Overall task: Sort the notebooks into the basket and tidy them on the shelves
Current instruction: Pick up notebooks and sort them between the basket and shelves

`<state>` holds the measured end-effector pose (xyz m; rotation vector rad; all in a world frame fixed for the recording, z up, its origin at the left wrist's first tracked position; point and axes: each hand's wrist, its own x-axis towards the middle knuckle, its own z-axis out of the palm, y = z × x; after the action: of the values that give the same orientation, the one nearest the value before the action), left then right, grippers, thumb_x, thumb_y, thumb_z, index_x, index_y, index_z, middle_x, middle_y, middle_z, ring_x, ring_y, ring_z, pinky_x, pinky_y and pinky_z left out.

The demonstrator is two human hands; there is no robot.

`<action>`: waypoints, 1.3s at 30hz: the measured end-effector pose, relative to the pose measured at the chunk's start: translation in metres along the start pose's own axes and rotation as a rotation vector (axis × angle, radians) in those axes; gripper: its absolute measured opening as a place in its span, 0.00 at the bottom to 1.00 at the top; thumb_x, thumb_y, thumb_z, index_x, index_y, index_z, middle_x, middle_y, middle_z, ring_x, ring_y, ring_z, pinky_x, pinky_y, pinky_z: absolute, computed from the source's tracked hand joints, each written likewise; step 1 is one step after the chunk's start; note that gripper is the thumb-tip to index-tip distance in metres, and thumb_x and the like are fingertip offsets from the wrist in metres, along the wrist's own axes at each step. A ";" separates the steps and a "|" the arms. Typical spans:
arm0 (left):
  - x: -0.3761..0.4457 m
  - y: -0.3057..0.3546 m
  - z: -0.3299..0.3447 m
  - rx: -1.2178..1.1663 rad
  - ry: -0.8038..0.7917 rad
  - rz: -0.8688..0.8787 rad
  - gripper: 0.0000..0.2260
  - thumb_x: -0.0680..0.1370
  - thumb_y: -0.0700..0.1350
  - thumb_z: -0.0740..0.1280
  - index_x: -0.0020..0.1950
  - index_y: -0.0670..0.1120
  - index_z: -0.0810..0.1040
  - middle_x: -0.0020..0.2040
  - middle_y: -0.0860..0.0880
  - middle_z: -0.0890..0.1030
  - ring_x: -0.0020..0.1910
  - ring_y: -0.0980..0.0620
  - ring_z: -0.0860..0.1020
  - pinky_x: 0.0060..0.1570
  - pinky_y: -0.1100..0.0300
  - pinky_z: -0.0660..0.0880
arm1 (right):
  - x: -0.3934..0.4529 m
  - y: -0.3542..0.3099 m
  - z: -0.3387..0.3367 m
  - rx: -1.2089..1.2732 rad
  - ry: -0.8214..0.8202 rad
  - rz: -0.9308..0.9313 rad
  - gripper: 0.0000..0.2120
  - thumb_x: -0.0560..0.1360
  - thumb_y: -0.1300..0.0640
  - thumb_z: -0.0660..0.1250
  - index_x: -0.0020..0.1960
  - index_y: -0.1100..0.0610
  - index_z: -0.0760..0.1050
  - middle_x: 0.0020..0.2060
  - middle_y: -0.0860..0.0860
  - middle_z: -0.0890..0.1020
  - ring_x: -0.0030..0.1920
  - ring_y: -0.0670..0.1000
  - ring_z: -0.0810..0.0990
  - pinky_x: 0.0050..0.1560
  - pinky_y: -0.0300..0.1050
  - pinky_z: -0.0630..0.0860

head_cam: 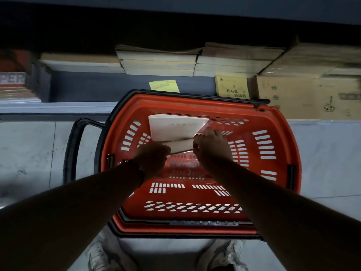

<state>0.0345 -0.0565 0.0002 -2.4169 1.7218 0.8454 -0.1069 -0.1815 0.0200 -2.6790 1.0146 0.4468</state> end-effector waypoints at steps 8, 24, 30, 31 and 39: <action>-0.044 -0.008 -0.060 -0.419 -0.041 -0.034 0.13 0.84 0.47 0.61 0.68 0.50 0.76 0.60 0.56 0.78 0.58 0.56 0.76 0.49 0.71 0.66 | -0.037 0.011 -0.034 1.131 -0.003 0.233 0.14 0.74 0.50 0.73 0.58 0.46 0.77 0.55 0.46 0.82 0.55 0.46 0.82 0.50 0.42 0.81; -0.206 0.029 -0.298 -1.657 0.131 -0.228 0.17 0.80 0.52 0.65 0.65 0.45 0.77 0.47 0.41 0.82 0.35 0.46 0.81 0.29 0.58 0.76 | -0.188 -0.021 -0.270 1.626 -0.223 0.361 0.14 0.74 0.61 0.71 0.59 0.55 0.82 0.55 0.56 0.85 0.57 0.59 0.83 0.60 0.57 0.78; -0.293 0.102 -0.350 -1.670 -0.086 -0.132 0.20 0.75 0.45 0.69 0.66 0.42 0.78 0.58 0.43 0.84 0.56 0.45 0.83 0.52 0.55 0.81 | -0.242 -0.039 -0.371 1.624 -0.016 0.325 0.13 0.78 0.64 0.65 0.61 0.56 0.80 0.56 0.55 0.85 0.57 0.59 0.83 0.60 0.58 0.78; -0.307 0.113 -0.353 -1.646 -0.131 -0.130 0.22 0.74 0.46 0.69 0.67 0.44 0.77 0.61 0.45 0.83 0.60 0.45 0.82 0.58 0.52 0.79 | -0.250 -0.041 -0.387 1.609 0.015 0.337 0.13 0.78 0.63 0.66 0.61 0.56 0.80 0.56 0.54 0.85 0.57 0.59 0.83 0.61 0.60 0.77; -0.378 0.164 -0.414 -1.599 -0.077 -0.082 0.24 0.72 0.46 0.71 0.68 0.47 0.76 0.60 0.48 0.84 0.59 0.48 0.82 0.50 0.58 0.80 | -0.308 -0.056 -0.480 1.634 0.103 0.305 0.12 0.76 0.63 0.69 0.60 0.58 0.81 0.53 0.57 0.86 0.55 0.62 0.84 0.57 0.59 0.79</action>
<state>-0.0327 0.0621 0.5680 -2.8276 0.7955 3.0260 -0.1941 -0.1135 0.5818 -1.0856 1.0530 -0.3877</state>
